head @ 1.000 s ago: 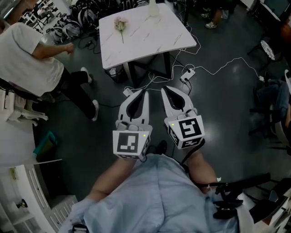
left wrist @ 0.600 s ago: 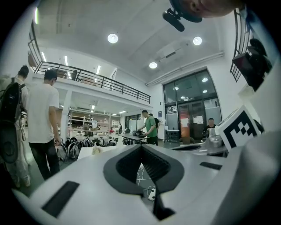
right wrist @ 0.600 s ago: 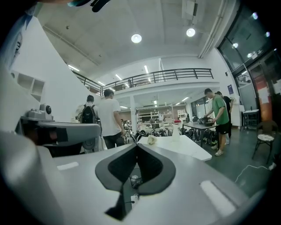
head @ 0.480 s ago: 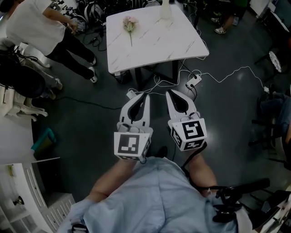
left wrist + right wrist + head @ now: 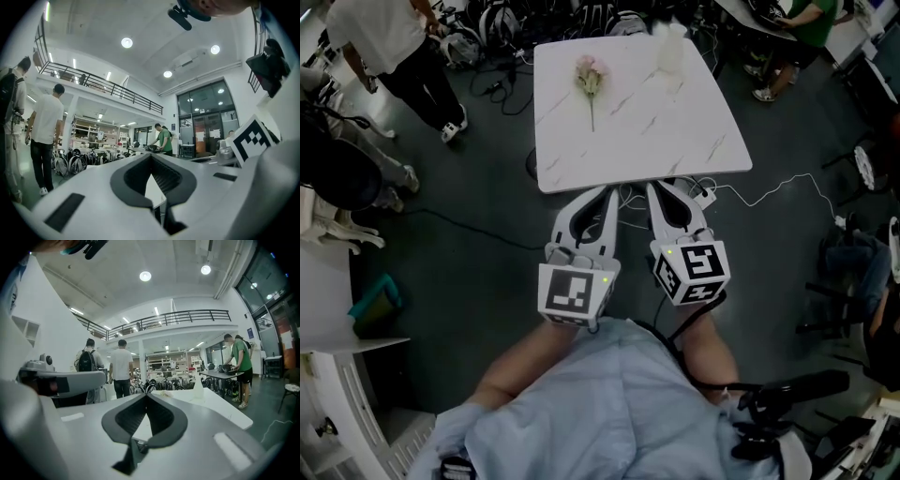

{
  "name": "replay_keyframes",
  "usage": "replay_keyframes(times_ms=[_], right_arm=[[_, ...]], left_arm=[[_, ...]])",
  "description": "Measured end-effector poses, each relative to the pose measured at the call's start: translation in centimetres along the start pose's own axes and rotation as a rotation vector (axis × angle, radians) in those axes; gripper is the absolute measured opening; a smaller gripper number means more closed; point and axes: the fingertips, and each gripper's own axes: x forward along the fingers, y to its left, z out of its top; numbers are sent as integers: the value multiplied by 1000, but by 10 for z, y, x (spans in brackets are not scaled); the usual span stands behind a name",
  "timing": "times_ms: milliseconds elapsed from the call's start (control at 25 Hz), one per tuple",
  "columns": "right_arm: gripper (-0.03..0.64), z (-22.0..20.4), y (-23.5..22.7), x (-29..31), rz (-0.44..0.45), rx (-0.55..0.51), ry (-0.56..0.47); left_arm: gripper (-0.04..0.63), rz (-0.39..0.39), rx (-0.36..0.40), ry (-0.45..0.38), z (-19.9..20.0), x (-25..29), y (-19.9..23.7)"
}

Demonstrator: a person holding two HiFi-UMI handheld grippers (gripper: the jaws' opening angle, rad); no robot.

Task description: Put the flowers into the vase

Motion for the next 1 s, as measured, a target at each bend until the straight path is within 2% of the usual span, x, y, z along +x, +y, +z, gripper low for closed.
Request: replay_keyframes(times_ms=[200, 560, 760, 1000], right_arm=[[3, 18, -4, 39, -23, -27, 4], [2, 27, -33, 83, -54, -45, 21], [2, 25, -60, 122, -33, -14, 26], [3, 16, -101, 190, 54, 23, 43]], left_arm=[[6, -21, -29, -5, 2, 26, 33], [5, -36, -59, 10, -8, 68, 58], [5, 5, -48, 37, -19, 103, 78], [5, 84, -18, 71, -30, 168, 107]])
